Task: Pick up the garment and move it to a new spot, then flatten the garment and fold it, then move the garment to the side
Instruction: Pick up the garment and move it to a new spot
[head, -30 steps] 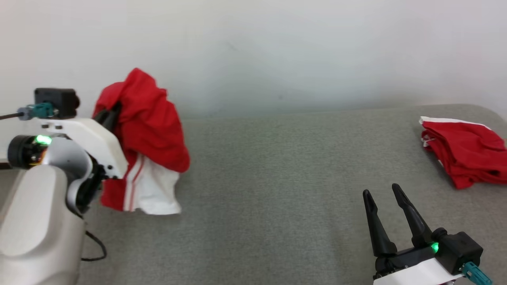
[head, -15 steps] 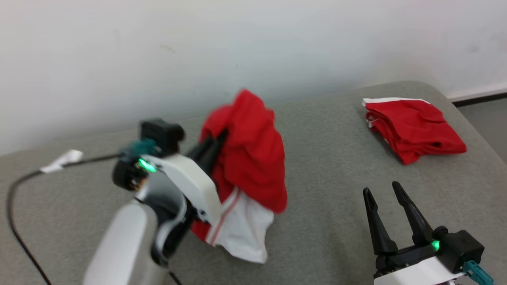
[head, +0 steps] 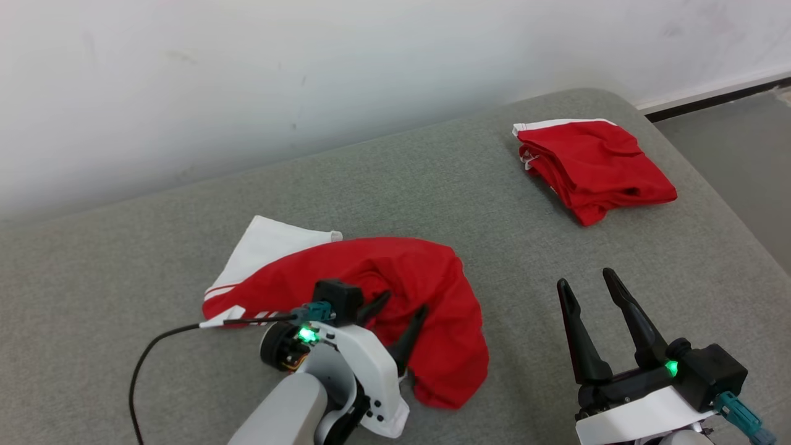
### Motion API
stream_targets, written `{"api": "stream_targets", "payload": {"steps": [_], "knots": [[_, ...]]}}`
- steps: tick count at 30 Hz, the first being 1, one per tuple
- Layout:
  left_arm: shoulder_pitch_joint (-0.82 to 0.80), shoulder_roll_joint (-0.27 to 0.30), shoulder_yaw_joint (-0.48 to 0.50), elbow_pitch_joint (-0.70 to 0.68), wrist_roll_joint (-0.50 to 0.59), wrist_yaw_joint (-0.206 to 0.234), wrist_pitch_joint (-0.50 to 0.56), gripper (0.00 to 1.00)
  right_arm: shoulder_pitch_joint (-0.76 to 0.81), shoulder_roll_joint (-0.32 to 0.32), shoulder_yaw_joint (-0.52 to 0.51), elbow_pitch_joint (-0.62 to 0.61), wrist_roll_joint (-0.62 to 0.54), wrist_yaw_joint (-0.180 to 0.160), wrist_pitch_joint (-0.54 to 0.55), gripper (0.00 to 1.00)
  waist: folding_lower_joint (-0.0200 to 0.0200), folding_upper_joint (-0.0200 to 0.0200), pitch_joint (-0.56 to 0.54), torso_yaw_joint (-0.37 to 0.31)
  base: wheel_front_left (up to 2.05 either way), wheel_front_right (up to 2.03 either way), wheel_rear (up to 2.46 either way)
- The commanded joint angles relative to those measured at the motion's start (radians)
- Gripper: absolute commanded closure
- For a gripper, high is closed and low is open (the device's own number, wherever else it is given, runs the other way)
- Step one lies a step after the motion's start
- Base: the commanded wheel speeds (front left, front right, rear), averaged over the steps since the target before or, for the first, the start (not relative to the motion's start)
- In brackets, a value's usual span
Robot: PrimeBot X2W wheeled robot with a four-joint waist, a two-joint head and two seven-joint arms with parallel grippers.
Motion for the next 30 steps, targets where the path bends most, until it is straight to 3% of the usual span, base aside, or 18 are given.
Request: {"api": "stream_targets", "payload": {"steps": [1,10,20,27,30], "knots": [[-0.019,0.003,-0.011,0.012,-0.021,-0.006,-0.030,0.00,-0.003,-0.004,-0.003,0.005,-0.001,-0.002,0.000,0.00,0.0000,-0.0001,-0.003,0.012,0.00,0.00,0.00],[-0.031,0.039,-0.010,-0.045,-0.076,0.001,-0.168,0.00,0.026,-0.017,-0.014,0.005,-0.002,-0.002,0.000,0.00,0.0000,-0.0001,-0.052,0.113,0.00,0.00,0.00],[0.111,0.172,0.112,-0.237,-0.065,0.121,-0.265,0.00,0.055,-0.034,-0.034,-0.008,-0.008,-0.002,0.001,0.00,0.0000,-0.0001,-0.088,0.216,0.00,0.00,0.00],[0.241,0.226,0.189,-0.331,-0.039,0.180,-0.292,0.00,0.067,-0.030,-0.051,-0.021,-0.015,-0.002,0.000,0.00,0.0000,-0.0001,-0.093,0.241,0.00,0.00,0.00],[0.306,0.219,0.248,-0.388,-0.028,0.206,-0.294,0.00,0.078,-0.026,-0.062,-0.030,-0.016,-0.002,0.001,0.00,0.0000,-0.0001,-0.092,0.247,0.00,0.00,0.00]]}}
